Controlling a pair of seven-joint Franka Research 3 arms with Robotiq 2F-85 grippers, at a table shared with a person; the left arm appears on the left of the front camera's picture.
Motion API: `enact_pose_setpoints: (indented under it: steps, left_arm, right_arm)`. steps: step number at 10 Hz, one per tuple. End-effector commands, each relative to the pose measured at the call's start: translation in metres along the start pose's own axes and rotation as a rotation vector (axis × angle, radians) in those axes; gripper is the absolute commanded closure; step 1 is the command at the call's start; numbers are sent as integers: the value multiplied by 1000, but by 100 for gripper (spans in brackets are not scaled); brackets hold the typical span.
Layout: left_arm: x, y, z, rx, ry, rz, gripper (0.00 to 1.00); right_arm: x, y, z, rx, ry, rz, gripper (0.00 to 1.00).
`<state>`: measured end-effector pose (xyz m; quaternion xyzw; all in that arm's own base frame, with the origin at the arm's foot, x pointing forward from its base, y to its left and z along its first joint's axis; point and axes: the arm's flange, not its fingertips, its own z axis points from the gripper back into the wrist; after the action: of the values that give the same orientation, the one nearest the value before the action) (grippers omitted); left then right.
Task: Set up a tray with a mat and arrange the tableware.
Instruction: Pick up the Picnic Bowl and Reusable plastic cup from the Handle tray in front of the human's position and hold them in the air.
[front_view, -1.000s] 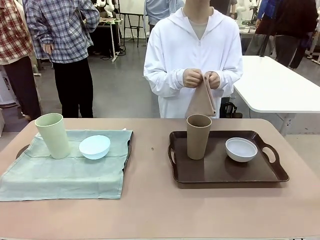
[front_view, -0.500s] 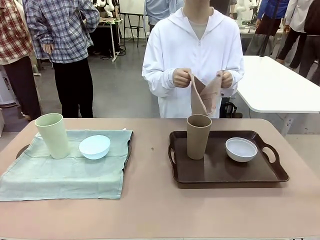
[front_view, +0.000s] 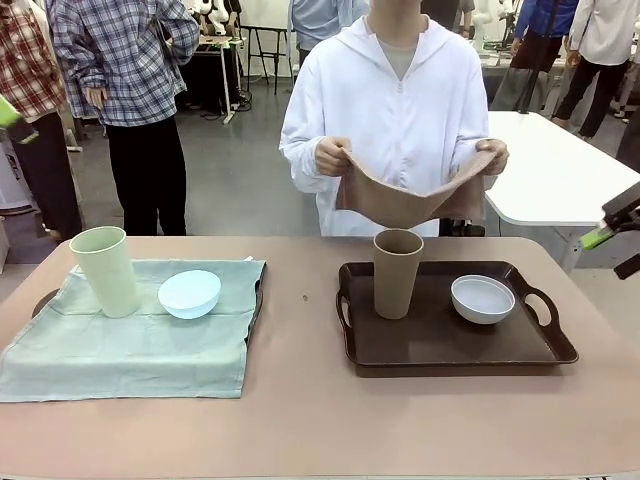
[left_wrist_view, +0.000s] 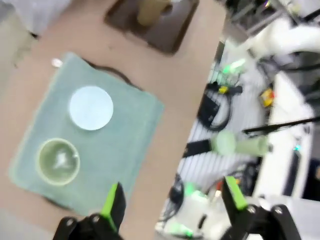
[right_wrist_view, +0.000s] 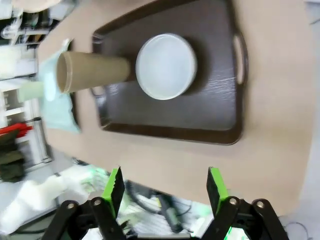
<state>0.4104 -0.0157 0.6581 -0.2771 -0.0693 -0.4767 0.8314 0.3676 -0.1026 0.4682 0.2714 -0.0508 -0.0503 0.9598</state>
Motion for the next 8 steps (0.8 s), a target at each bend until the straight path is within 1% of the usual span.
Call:
enact_pose_setpoints:
  steps: [1,2,3,4,6,7,8]
  left_arm:
    - [20,-5,-18,160,54,-97,0]
    - [32,-12,-30,238,-7,-121,0]
    - [21,-5,-12,66,52,-54,0]
    - [21,-5,-12,66,52,-54,0]
    - [21,-5,-12,66,52,-54,0]
    - [24,-4,-16,98,53,-65,0]
    - [44,-4,-21,190,-43,-78,0]
  right_arm:
    - [-1,0,-34,-108,4,-13,14]
    - [-1,2,-42,-106,2,-2,14]
    - [-5,5,-28,-5,17,-3,14]
    - [0,1,-36,-85,8,18,14]
    - [0,1,-36,-85,8,18,14]
    - [-1,1,-39,-67,11,19,14]
    - [6,13,-47,-107,-2,18,14]
